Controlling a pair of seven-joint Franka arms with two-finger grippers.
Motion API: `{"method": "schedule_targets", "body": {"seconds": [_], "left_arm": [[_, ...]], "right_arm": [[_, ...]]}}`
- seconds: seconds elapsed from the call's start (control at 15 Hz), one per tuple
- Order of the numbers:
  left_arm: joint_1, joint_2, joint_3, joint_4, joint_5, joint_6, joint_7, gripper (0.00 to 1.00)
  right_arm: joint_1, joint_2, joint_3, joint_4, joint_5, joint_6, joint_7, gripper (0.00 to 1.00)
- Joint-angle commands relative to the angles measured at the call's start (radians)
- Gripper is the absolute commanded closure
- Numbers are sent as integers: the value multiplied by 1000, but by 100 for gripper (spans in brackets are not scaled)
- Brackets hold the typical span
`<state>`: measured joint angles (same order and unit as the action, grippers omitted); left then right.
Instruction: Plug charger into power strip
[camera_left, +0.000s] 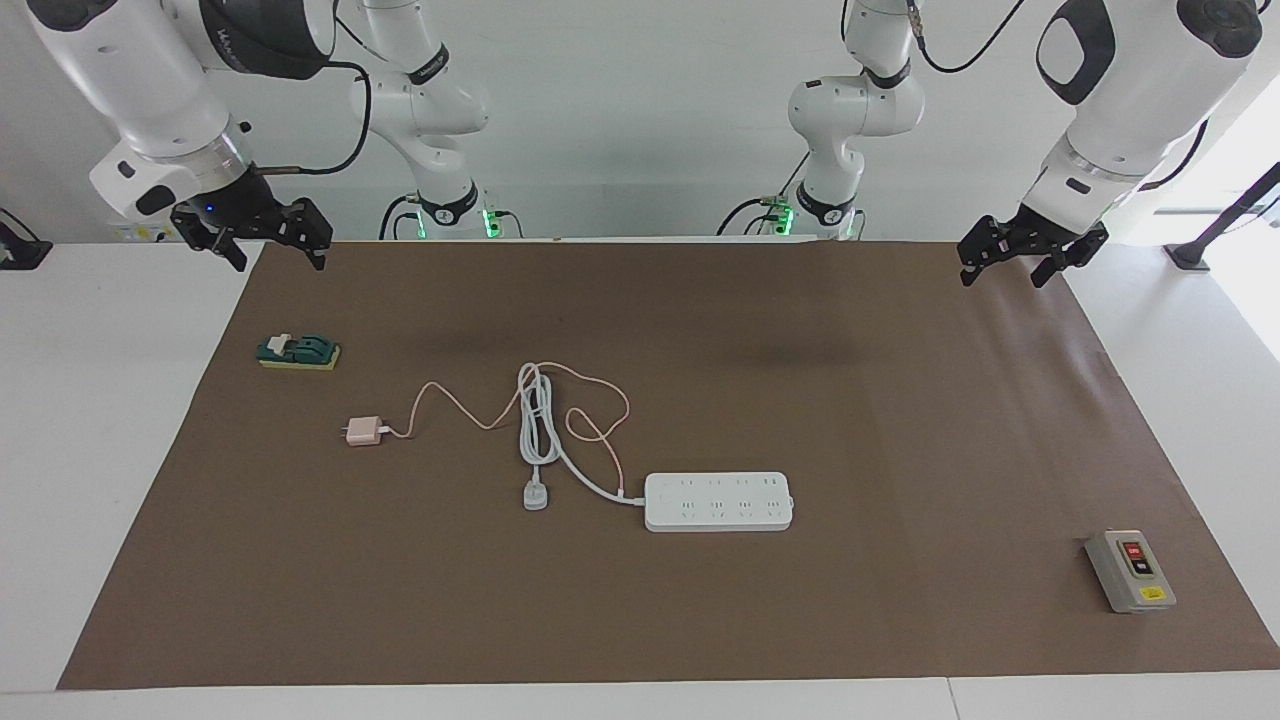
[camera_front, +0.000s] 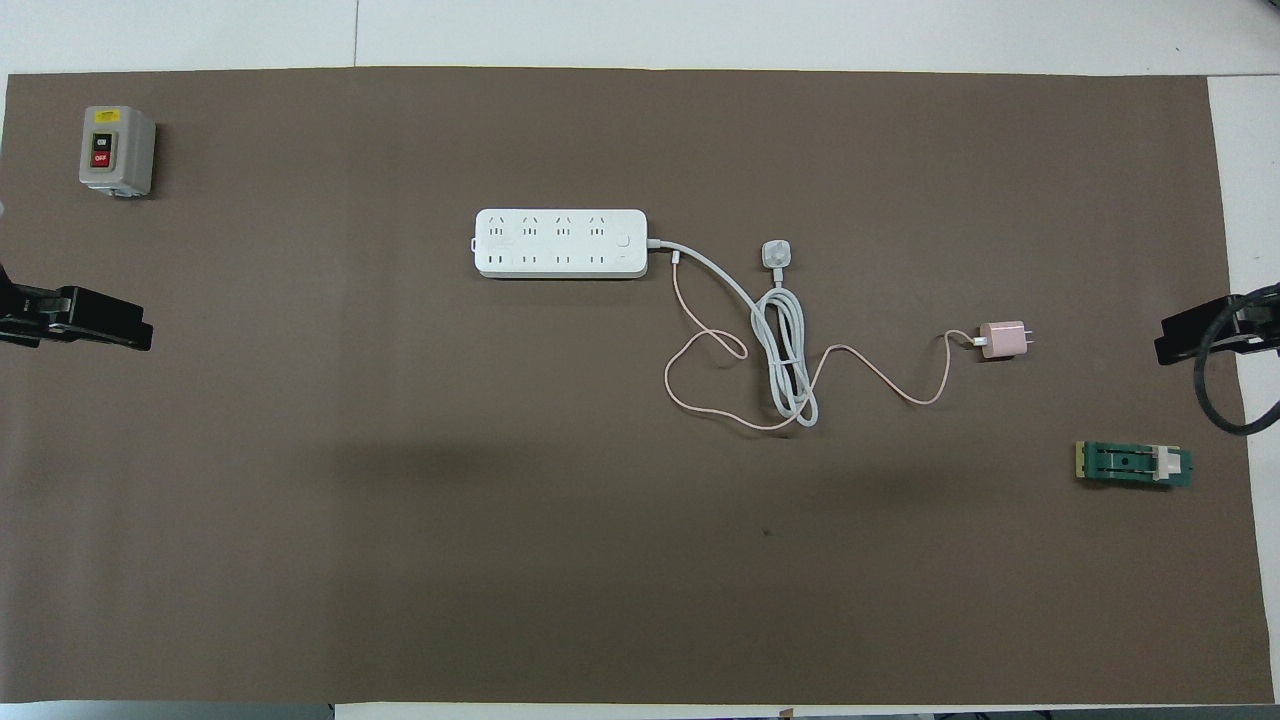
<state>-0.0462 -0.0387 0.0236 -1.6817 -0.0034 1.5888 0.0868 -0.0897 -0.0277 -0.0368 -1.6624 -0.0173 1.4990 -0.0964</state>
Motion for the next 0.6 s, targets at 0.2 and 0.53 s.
{"method": "schedule_targets", "body": {"seconds": [0.2, 0.53], "left_arm": [[6, 16, 4, 20, -1, 3, -12, 0], [2, 16, 4, 20, -3, 3, -12, 0]], "right_arm": [[-143, 118, 8, -65, 201, 84, 205, 0], [-147, 244, 8, -76, 358, 158, 516, 0]]}}
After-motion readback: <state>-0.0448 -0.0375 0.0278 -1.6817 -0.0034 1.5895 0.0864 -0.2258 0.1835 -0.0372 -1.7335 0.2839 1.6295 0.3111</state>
